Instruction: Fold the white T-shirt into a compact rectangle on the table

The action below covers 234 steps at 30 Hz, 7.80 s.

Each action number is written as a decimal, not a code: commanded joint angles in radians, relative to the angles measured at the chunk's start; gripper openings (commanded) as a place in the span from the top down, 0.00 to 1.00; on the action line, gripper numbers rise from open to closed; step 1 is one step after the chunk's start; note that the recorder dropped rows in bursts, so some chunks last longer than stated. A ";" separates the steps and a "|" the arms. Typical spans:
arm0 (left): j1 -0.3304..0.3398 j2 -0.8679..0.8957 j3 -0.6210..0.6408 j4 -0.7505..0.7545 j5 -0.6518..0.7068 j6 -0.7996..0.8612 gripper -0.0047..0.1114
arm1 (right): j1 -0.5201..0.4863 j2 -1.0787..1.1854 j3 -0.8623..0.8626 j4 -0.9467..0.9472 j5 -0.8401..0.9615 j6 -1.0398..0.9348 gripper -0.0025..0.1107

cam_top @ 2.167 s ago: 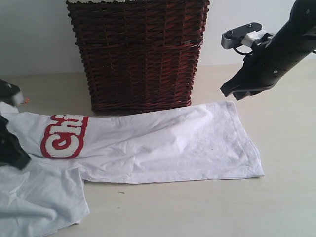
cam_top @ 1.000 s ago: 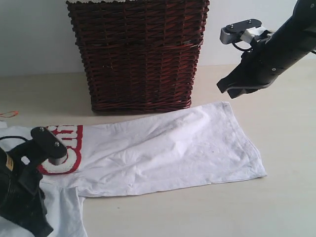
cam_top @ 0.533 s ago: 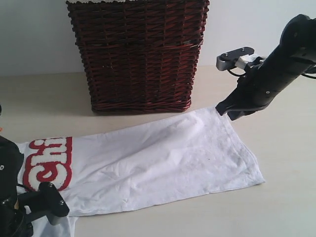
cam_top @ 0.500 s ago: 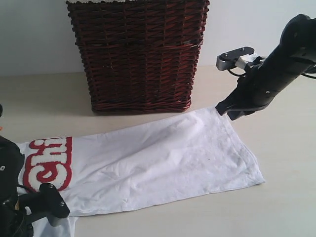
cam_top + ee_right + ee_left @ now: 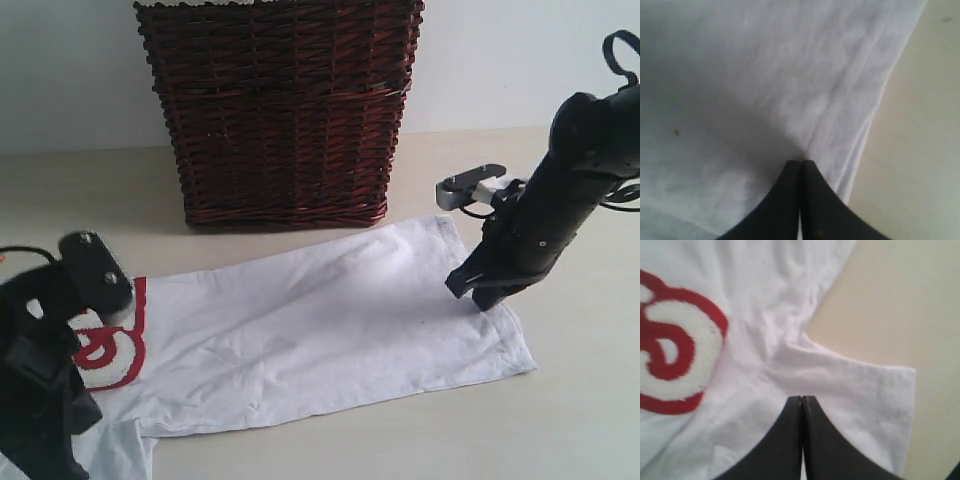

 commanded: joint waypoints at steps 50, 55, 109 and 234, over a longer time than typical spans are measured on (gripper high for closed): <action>-0.378 0.302 0.152 0.008 0.009 -0.007 0.96 | -0.003 -0.409 0.034 0.124 0.114 0.004 0.98; -0.378 0.270 0.120 -0.021 0.065 0.009 0.96 | -0.003 -0.409 0.034 0.126 0.114 0.003 0.98; -0.106 0.192 -0.017 0.277 -0.096 -0.269 0.96 | -0.003 -0.407 0.034 0.173 0.141 0.003 0.98; -0.283 0.448 -0.450 -0.297 -0.512 -0.356 0.96 | -0.003 -1.811 0.404 -0.079 -0.143 0.439 0.84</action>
